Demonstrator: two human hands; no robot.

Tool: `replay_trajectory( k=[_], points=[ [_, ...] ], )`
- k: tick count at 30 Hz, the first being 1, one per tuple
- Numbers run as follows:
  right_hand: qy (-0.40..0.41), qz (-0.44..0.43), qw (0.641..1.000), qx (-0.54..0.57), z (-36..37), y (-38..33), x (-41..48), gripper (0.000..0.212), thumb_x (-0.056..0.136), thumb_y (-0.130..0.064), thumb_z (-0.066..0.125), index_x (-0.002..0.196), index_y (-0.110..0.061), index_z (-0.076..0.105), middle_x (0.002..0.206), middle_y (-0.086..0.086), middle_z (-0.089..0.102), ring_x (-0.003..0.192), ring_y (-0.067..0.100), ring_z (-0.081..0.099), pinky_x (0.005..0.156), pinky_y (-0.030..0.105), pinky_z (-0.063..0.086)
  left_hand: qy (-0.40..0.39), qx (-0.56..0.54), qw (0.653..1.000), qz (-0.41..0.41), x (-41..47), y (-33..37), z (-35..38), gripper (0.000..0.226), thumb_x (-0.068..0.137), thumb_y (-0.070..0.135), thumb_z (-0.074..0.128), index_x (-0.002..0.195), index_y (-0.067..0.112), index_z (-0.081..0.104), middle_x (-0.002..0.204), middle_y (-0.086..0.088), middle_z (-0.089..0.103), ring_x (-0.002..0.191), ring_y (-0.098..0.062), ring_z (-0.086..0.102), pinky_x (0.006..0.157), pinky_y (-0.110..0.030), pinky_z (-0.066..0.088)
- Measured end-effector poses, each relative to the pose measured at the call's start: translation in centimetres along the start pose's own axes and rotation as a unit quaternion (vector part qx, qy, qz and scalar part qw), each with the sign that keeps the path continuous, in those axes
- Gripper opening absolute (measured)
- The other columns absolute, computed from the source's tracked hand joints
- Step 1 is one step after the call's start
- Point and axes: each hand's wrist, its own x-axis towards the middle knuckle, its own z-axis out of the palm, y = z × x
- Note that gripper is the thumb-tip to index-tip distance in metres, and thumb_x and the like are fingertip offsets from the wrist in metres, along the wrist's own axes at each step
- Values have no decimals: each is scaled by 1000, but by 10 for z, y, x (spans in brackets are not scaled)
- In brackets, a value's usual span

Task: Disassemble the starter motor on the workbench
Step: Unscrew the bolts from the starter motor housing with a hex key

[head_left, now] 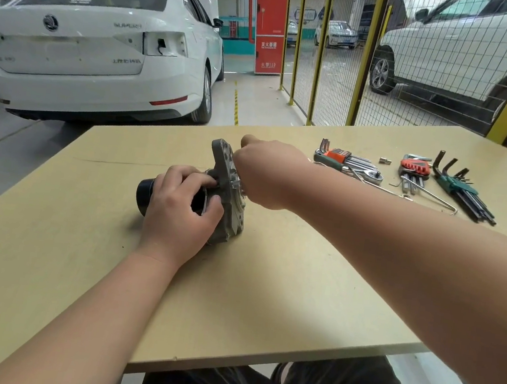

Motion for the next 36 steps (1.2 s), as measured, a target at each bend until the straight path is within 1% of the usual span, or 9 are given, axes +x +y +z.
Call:
replay_trajectory(
  k=[2, 6, 11, 18, 23, 28, 32, 34, 36],
  points=[
    [-4, 6, 1000, 28, 4, 0, 2, 17, 85, -2, 54, 98, -12, 55, 96, 3, 39, 65, 21, 50, 55, 29, 38, 3, -1, 1000, 7, 0, 0, 0, 21, 77, 19, 61, 91, 9, 71, 103, -11, 59, 98, -33, 51, 89, -18, 28],
    [67, 52, 990, 109, 5, 11, 1, 4, 89, -10, 53, 89, -14, 52, 89, 2, 44, 76, 22, 51, 61, 28, 37, 2, -13, 1000, 8, 0, 0, -1, 22, 78, 20, 61, 92, 9, 73, 106, -10, 59, 102, -30, 51, 92, -17, 29],
    [46, 55, 965, 253, 18, 8, -3, 18, 92, -35, 54, 87, -17, 55, 75, -3, 55, 65, 11, 50, 48, 23, 34, -6, -40, 999, 12, 2, -6, -2, 16, 81, 13, 70, 97, 12, 74, 108, 4, 52, 106, -19, 45, 93, -3, 23],
    [59, 119, 937, 323, 36, 7, 1, 34, 91, -35, 55, 70, -8, 61, 56, 5, 50, 51, 19, 43, 43, 24, 30, -9, -61, 998, -6, 2, -8, -3, 18, 81, 10, 74, 97, 17, 74, 109, 9, 52, 108, -11, 41, 91, 3, 20],
    [70, 141, 894, 420, 40, 7, -2, 23, 81, -30, 64, 73, -8, 66, 52, -1, 51, 46, 15, 43, 37, 17, 31, -13, -63, 998, -4, 1, -8, -3, 19, 81, 19, 72, 99, 23, 70, 109, 9, 51, 108, -11, 41, 91, 2, 20],
    [85, 232, 855, 455, 44, 59, -17, 27, 77, -26, 58, 78, 0, 64, 57, 4, 52, 45, 17, 40, 41, 20, 33, -47, -10, 998, -33, 1, -6, -4, 62, 72, 46, 60, 129, 22, 53, 123, 5, 47, 117, -17, 33, 98, -21, 24],
    [-39, 315, 873, 370, 62, 102, -37, 23, 76, -29, 57, 63, -11, 49, 52, 6, 41, 41, 19, 35, 43, 20, 31, -158, 61, 981, -91, 5, -4, -7, 99, 68, 81, 43, 149, 27, 24, 150, 2, 31, 141, -18, 15, 115, -42, 17],
    [-77, 319, 890, 316, 72, 108, -42, 29, 79, -34, 60, 66, -9, 53, 53, 6, 47, 41, 20, 43, 45, 20, 34, -198, 115, 968, -102, 18, 0, -9, 113, 58, 98, 28, 146, 27, 31, 146, -1, 35, 138, -24, 22, 112, -47, 24],
    [-69, 314, 900, 296, 77, 110, -42, 35, 83, -39, 60, 69, -7, 56, 59, 9, 53, 46, 22, 48, 48, 21, 37, -224, 151, 951, -147, 39, 7, -7, 118, 52, 102, 20, 140, 26, 41, 137, -5, 40, 131, -29, 34, 104, -50, 35]
  ],
)
